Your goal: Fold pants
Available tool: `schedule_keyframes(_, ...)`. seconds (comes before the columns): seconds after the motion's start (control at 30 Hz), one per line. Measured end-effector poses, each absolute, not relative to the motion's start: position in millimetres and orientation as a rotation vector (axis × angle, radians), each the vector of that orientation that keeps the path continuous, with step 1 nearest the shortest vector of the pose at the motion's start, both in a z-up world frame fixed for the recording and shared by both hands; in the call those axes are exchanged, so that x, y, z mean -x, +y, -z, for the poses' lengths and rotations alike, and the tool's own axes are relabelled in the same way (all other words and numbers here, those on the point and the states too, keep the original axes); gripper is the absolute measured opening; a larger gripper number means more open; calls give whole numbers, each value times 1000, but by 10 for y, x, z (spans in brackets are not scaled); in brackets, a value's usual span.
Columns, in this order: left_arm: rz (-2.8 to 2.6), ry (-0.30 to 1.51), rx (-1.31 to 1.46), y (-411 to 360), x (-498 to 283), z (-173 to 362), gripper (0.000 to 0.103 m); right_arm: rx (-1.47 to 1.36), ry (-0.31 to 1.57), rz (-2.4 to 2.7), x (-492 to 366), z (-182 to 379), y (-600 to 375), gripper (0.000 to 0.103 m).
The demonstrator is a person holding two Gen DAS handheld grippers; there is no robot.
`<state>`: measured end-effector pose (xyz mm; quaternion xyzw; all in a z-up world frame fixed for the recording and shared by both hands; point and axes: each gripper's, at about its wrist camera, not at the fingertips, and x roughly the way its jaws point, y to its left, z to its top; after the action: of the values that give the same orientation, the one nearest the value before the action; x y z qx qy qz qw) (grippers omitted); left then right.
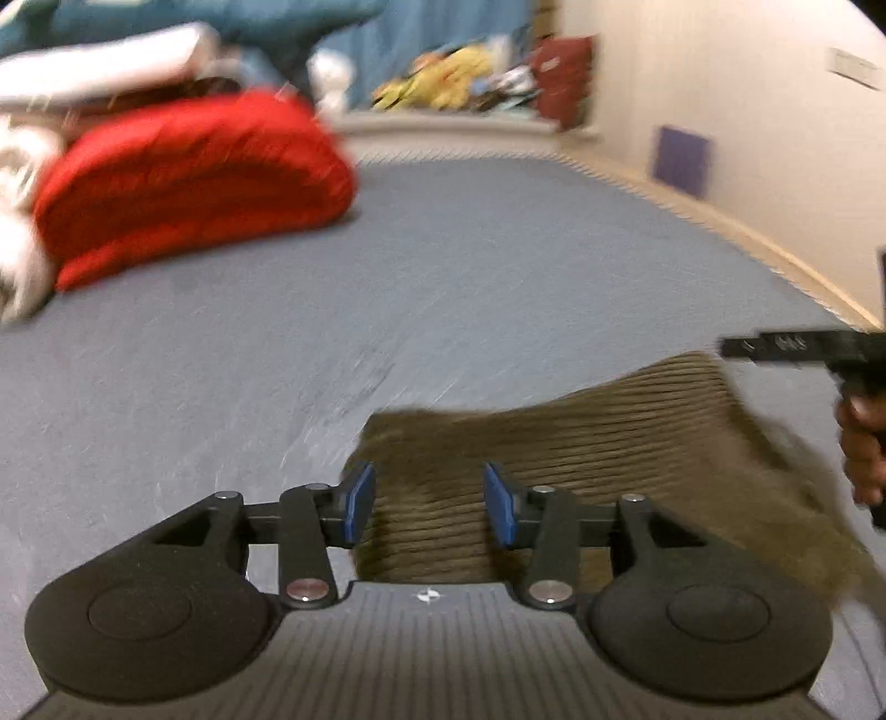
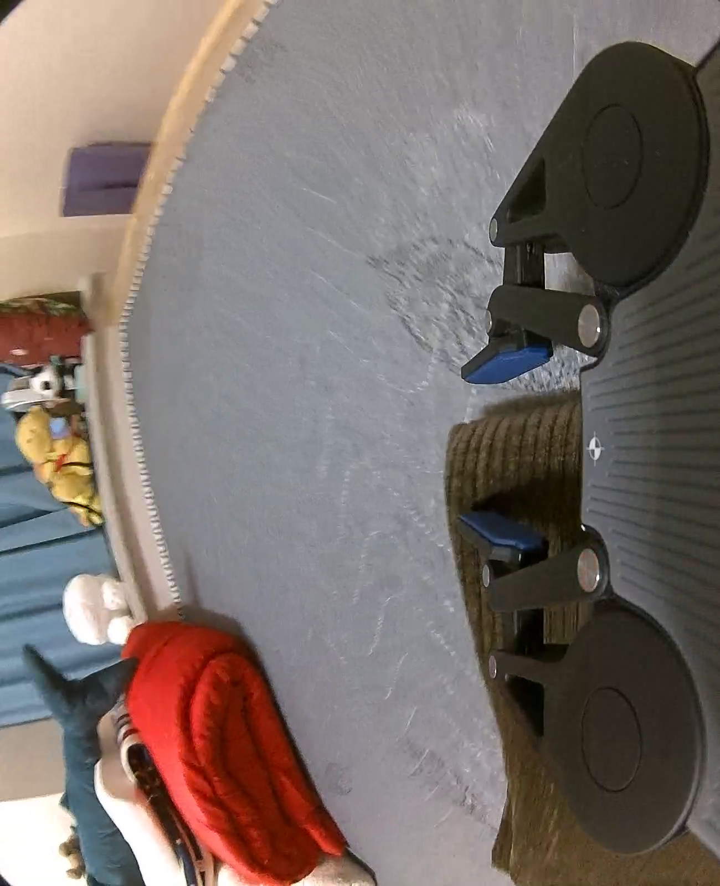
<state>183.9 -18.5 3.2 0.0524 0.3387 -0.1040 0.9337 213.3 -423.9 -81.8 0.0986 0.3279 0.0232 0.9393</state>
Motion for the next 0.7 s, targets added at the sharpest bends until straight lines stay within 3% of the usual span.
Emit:
schedule_keyframes(0.13,293,646,-198,-220,-1489,-167,46,-192,590,-123,-1648,438,-4347,76)
schedule_keyframes(0.23,347,723,-222,-156,-1361,15,32,-175,631,-200,-1310,336,-4257,77)
schedule_keyframes(0.33,309,811,-326,-83,-1250,409,36,-168,713,-219,-982,381,-4234,77)
schedule_keyframes(0.53,241,794,-152,-54,-974,93,35,-103,978,-158,-587,952,-4257,76)
schedule_keyframes(0.63,220,1001,-231,-147,-943,456,36,-146,993,-140,-498,975,-4276,77)
schedule_keyframes(0.7,154,997,-231,-163,-852,310,37,-130,998,-117,-435,913,-4239,77)
